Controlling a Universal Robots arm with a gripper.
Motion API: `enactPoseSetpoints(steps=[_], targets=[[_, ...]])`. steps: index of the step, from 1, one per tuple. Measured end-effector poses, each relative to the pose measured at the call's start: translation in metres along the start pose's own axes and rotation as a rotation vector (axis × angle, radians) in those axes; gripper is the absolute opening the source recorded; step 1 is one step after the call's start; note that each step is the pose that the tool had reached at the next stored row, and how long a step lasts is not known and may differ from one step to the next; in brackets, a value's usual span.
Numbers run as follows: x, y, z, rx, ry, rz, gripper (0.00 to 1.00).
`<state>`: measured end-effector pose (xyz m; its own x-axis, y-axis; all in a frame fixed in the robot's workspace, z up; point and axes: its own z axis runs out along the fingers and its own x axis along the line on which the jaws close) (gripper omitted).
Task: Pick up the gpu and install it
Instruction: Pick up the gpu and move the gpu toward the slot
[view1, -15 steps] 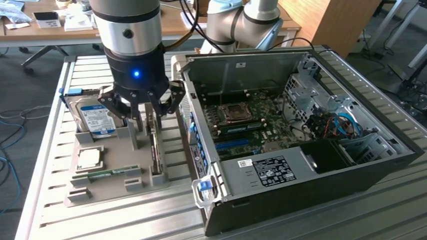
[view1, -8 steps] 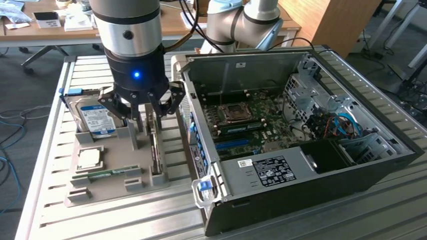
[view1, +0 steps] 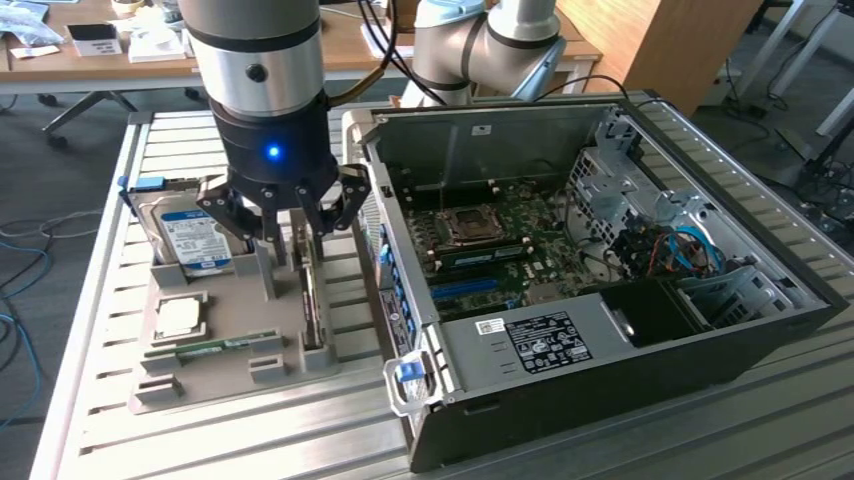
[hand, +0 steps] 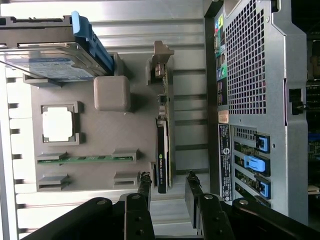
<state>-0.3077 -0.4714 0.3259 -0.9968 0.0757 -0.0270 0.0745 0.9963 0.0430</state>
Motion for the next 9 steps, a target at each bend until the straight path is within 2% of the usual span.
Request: enactPoseSetpoints(steps=[9], targets=[[0.0000,-0.0001,0.0021,-0.0001,-0.0001,0.000,0.42]])
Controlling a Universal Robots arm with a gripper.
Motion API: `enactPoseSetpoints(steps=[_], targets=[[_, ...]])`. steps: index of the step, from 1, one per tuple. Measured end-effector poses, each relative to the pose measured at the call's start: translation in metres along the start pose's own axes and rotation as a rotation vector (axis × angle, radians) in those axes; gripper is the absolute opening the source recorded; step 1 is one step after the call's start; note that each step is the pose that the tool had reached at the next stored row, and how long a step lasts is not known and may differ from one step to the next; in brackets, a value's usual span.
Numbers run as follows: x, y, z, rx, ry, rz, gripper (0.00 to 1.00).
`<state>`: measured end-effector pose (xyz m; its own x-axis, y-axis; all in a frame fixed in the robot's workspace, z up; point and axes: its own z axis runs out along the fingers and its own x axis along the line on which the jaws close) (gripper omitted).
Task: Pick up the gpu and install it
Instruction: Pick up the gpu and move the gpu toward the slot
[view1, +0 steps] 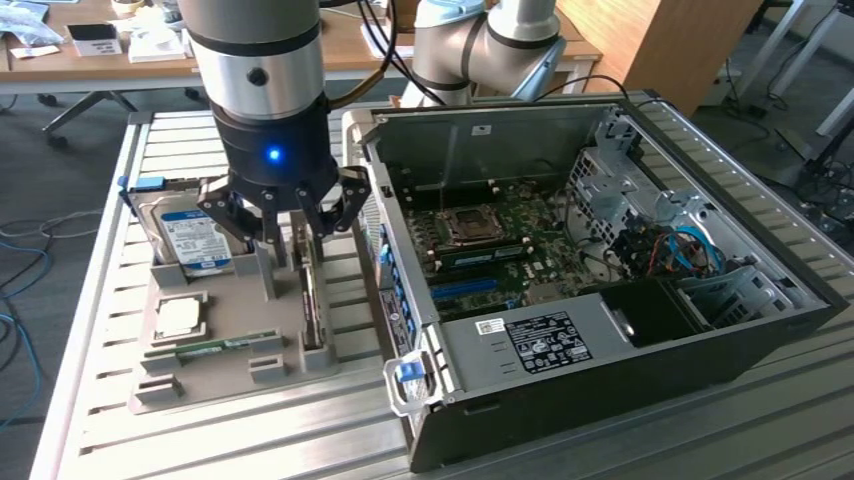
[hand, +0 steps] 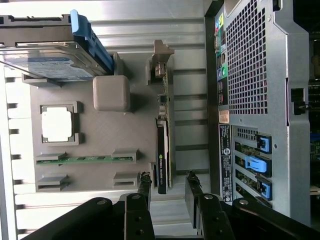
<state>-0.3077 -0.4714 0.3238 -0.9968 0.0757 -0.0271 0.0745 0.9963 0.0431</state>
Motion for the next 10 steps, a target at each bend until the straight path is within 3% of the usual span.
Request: enactPoseSetpoints(steps=[10], targets=[[0.0000,0.0000,0.0012,-0.0002,-0.0002,0.000,0.42]])
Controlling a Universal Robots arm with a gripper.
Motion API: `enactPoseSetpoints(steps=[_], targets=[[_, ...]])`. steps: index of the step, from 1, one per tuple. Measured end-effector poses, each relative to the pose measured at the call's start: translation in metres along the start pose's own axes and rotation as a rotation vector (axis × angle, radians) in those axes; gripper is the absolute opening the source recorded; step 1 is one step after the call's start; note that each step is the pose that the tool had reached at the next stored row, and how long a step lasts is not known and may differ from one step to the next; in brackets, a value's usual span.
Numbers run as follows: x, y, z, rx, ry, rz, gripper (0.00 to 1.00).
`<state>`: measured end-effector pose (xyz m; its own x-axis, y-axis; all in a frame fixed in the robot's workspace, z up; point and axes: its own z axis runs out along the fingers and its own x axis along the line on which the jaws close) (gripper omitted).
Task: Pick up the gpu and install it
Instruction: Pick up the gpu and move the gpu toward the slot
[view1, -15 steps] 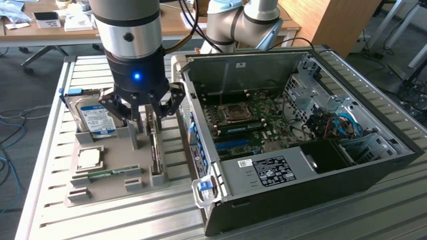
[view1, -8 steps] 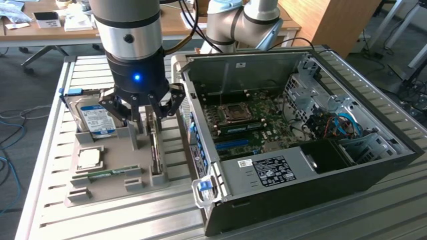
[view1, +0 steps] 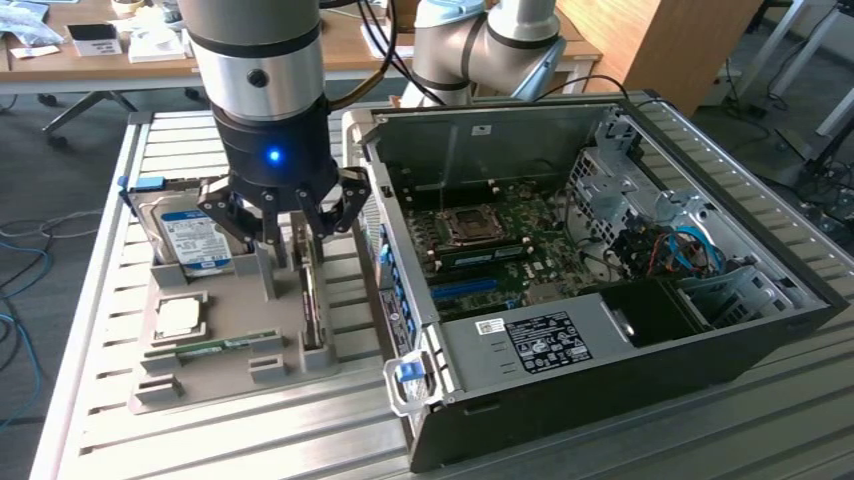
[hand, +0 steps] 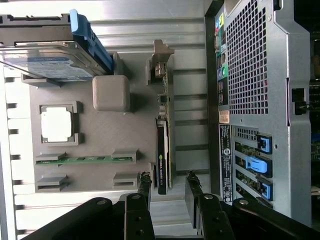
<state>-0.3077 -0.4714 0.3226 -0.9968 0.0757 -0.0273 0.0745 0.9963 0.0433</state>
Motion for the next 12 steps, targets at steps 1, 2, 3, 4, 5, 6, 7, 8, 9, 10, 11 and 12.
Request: enactPoseSetpoints(steps=[1,2,3,4,5,6,7,8,9,10,11,12], targets=[[0.000,0.0000,0.0006,0.0000,0.0000,0.000,0.42],[0.000,-0.0001,0.0013,0.0002,0.0002,0.000,0.42],[0.000,-0.0001,0.0023,0.0001,0.0002,0.000,0.42],[0.000,-0.0002,0.0034,0.0002,0.0002,0.000,0.42],[0.000,-0.0002,0.0047,0.0001,0.0002,0.000,0.42],[0.000,-0.0003,0.0061,0.0002,0.0002,0.000,0.42],[0.000,-0.0004,0.0075,0.0001,0.0001,0.000,0.42],[0.000,-0.0004,0.0089,0.0002,0.0002,0.000,0.42],[0.000,-0.0005,0.0100,0.0002,0.0003,0.000,0.42],[0.000,-0.0005,0.0108,0.0002,0.0002,0.000,0.42],[0.000,-0.0005,0.0111,0.0003,0.0003,0.000,0.42],[0.000,-0.0005,0.0111,0.0002,0.0004,0.000,0.42]])
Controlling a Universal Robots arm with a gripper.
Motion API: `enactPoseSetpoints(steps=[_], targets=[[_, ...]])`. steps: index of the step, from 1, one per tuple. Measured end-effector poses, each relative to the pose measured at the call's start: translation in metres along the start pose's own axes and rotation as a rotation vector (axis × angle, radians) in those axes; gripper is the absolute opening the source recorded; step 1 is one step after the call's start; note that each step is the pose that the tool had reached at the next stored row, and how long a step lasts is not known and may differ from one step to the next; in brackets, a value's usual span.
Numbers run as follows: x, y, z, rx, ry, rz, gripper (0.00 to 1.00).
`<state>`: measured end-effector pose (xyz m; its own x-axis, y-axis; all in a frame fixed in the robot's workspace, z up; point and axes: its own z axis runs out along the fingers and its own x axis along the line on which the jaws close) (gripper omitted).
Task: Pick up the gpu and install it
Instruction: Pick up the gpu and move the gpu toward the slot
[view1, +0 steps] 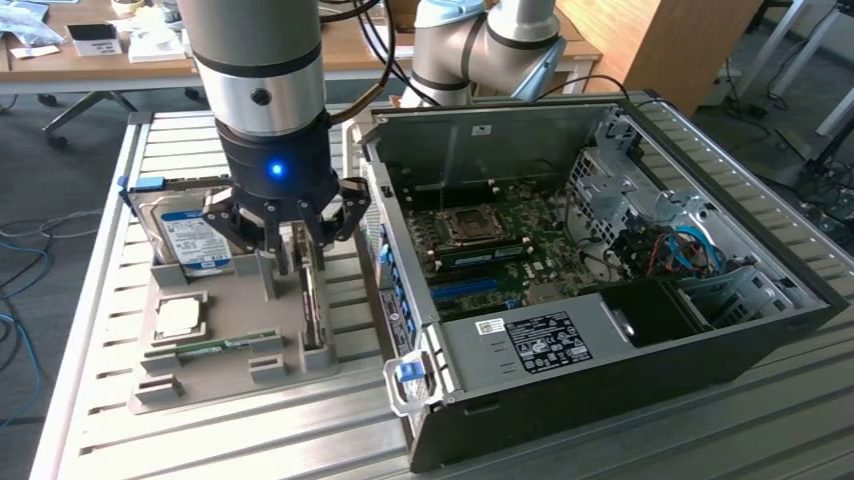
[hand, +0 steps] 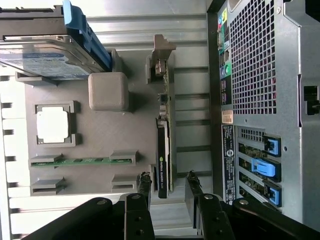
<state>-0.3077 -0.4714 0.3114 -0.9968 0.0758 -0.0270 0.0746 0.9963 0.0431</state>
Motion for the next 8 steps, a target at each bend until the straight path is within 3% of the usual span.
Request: enactPoseSetpoints(steps=[8], targets=[[0.0001,-0.0001,0.0030,-0.0004,-0.0003,0.000,0.42]])
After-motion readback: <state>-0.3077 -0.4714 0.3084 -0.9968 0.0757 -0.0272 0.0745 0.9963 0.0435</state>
